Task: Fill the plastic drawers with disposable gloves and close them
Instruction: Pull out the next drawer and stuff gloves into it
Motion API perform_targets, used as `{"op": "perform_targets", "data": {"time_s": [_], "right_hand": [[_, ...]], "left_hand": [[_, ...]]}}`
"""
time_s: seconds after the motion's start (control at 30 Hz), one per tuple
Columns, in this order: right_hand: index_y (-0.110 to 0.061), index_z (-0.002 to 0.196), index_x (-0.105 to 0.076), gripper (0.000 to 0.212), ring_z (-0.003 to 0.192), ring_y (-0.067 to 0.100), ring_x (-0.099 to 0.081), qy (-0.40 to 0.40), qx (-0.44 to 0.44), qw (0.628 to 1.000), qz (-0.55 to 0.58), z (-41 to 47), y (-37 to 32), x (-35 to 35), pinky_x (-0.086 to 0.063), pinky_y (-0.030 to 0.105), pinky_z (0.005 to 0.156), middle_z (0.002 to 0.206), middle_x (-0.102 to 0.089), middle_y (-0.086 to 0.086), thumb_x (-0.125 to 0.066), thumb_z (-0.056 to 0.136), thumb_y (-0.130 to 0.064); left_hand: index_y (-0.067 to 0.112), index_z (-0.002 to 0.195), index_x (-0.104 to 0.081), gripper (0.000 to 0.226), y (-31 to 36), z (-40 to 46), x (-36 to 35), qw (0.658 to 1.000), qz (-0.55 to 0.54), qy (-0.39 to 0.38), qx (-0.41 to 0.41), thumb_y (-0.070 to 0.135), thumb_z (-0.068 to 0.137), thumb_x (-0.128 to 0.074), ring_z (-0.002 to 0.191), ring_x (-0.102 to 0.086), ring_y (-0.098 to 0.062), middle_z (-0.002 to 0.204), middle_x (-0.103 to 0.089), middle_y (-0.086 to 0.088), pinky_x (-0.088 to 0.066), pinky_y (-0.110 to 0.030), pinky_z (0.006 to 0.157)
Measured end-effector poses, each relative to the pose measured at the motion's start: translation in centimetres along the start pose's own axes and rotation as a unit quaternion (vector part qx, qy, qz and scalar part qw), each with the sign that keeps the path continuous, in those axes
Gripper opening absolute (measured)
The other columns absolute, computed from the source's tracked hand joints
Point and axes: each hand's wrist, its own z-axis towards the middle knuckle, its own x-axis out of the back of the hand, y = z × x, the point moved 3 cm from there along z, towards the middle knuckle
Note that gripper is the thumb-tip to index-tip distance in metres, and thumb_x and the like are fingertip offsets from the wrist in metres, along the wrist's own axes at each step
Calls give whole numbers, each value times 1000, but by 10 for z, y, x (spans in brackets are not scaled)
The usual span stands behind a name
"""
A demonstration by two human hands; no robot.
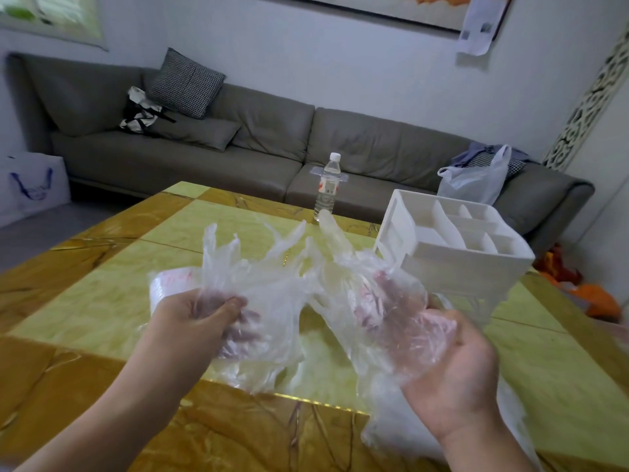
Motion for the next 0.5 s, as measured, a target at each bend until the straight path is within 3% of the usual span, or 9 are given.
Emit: {"op": "perform_targets", "data": {"time_s": [0.07, 0.1, 0.13, 0.2, 0.27, 0.33, 0.4, 0.5], "right_hand": [[-4, 104, -72, 35, 105, 38, -73, -18, 52, 997, -57, -2, -2, -2, -61, 46, 89, 118, -75, 21, -59, 74, -16], [-5, 91, -68, 20, 94, 36, -70, -31, 88, 988, -123, -3, -3, -3, -57, 41, 81, 104, -73, 19, -56, 78, -14], [-6, 82, -59, 10, 84, 31, -61, -42, 142, 966, -213, -6, -4, -5, -47, 37, 76, 89, -65, 15, -54, 82, -14], [-12, 78, -49, 13, 76, 8, -54, -66, 266, 873, -404, -14, -1, -10, -38, 24, 73, 76, -55, -11, -52, 89, -19], [-23, 86, -53, 9, 100, -4, -63, -127, 346, 759, -536, -27, 14, -22, -47, 16, 86, 98, -65, -25, -51, 94, -21], [-24, 95, -53, 6, 126, 1, -60, -166, 376, 660, -629, -40, 39, -35, -49, 21, 100, 131, -65, -17, -53, 95, -17], [-28, 95, -46, 16, 128, 3, -58, -170, 354, 629, -671, -45, 60, -41, -52, 25, 99, 139, -60, -14, -54, 92, -15], [-31, 98, -42, 18, 125, 7, -57, -164, 328, 635, -680, -43, 73, -39, -53, 29, 95, 139, -58, -14, -52, 91, -17]], "left_hand": [[2, 99, -74, 12, -2, -3, -5, 1000, 10, -13, 2, 10, 100, -64, 74, -79, -32, 86, -80, -11, -61, -43, 74], [2, 98, -74, 13, -3, -4, -8, 1000, 13, -19, 5, 11, 100, -64, 74, -79, -32, 86, -80, -11, -60, -43, 73], [2, 97, -74, 13, -6, -5, -11, 1000, 17, -25, 5, 11, 100, -65, 75, -79, -33, 86, -80, -11, -60, -44, 72], [2, 97, -74, 13, -12, -8, -19, 999, 18, -43, 5, 11, 100, -64, 74, -79, -33, 87, -80, -11, -60, -45, 69], [3, 96, -73, 12, -14, -15, -30, 998, 16, -66, 3, 9, 100, -64, 72, -78, -31, 87, -80, -11, -61, -42, 60], [3, 85, -71, 15, -15, -25, -42, 994, 3, -109, -5, 3, 98, -63, 60, -74, -21, 76, -78, -7, -58, -35, 50], [6, 66, -61, 31, -17, -32, -49, 988, 16, -152, -19, -2, 96, -64, 48, -55, -11, 57, -60, 0, -44, -25, 46], [-8, 77, -54, 30, -22, -33, -50, 985, 4, -175, -1, 11, 100, -64, 61, -42, -18, 66, -46, -10, -35, -35, 57]]}}
